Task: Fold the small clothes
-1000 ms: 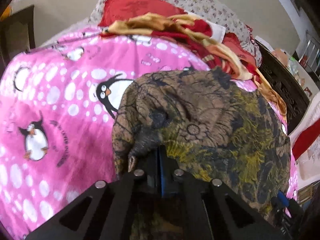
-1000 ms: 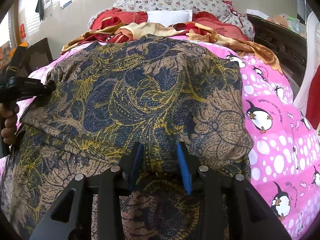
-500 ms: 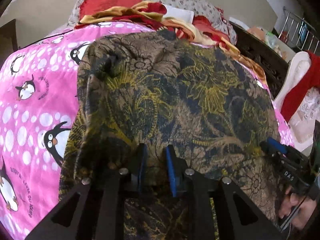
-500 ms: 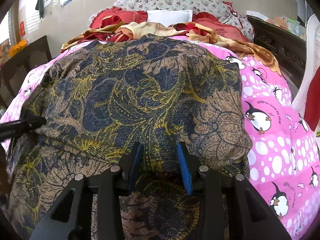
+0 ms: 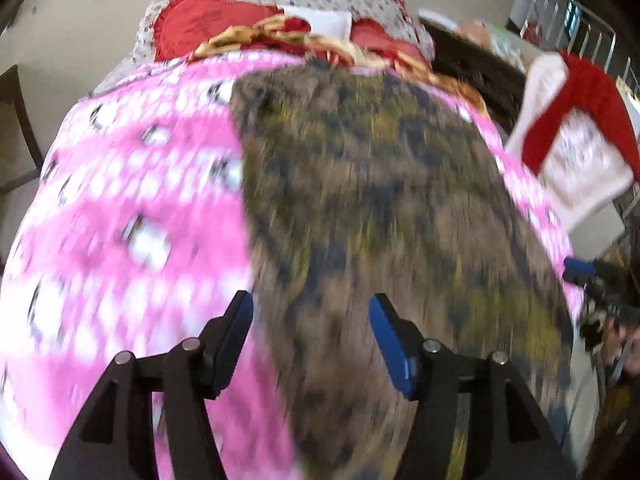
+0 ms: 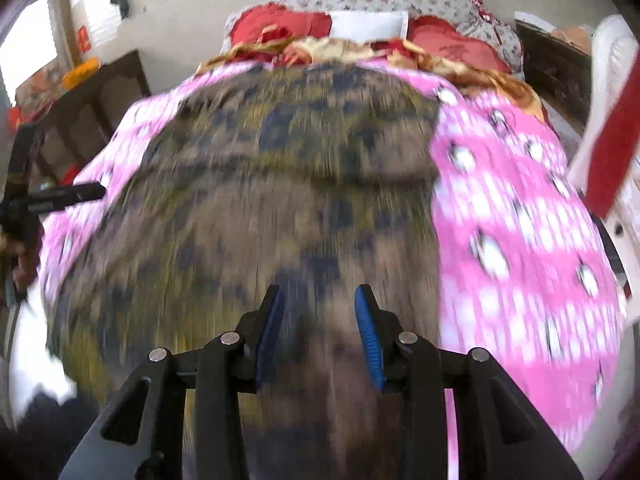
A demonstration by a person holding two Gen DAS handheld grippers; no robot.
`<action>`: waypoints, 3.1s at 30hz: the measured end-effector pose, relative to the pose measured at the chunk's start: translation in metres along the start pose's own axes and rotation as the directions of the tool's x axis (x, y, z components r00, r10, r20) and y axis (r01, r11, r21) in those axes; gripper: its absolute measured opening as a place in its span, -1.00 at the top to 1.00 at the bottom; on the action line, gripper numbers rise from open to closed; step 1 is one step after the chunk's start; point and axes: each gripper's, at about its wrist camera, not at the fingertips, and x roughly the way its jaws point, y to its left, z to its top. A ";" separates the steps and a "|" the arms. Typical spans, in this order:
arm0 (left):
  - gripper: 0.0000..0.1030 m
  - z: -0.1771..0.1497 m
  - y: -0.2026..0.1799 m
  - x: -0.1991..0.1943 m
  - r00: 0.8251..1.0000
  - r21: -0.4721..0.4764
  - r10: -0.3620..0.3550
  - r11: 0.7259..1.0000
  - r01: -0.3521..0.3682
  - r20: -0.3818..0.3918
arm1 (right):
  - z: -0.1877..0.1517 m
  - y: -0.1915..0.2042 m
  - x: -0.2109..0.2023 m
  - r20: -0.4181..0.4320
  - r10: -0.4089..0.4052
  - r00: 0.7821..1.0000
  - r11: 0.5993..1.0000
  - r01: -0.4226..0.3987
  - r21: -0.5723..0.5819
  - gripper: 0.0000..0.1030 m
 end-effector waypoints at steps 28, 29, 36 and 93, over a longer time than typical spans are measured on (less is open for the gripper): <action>-0.12 -0.118 -0.005 -0.024 0.904 -0.147 -0.384 0.921 0.361 -0.187 | -0.116 -0.034 -0.083 0.142 -0.046 0.989 0.980 0.017 0.199 0.30; -0.06 -0.119 -0.010 -0.025 0.906 -0.124 -0.376 0.926 0.357 -0.193 | -0.118 -0.034 -0.084 0.142 -0.041 0.989 0.981 0.013 0.194 0.30; 0.84 -0.127 -0.008 -0.028 0.954 -0.118 -0.254 0.964 0.237 -0.157 | -0.136 -0.043 -0.073 0.111 0.007 0.994 0.971 -0.033 0.235 0.16; 0.95 -0.141 0.023 -0.189 0.885 -0.128 -0.420 0.884 0.449 0.202 | -0.101 -0.069 -0.187 0.377 0.512 0.772 0.850 -0.518 -0.096 0.94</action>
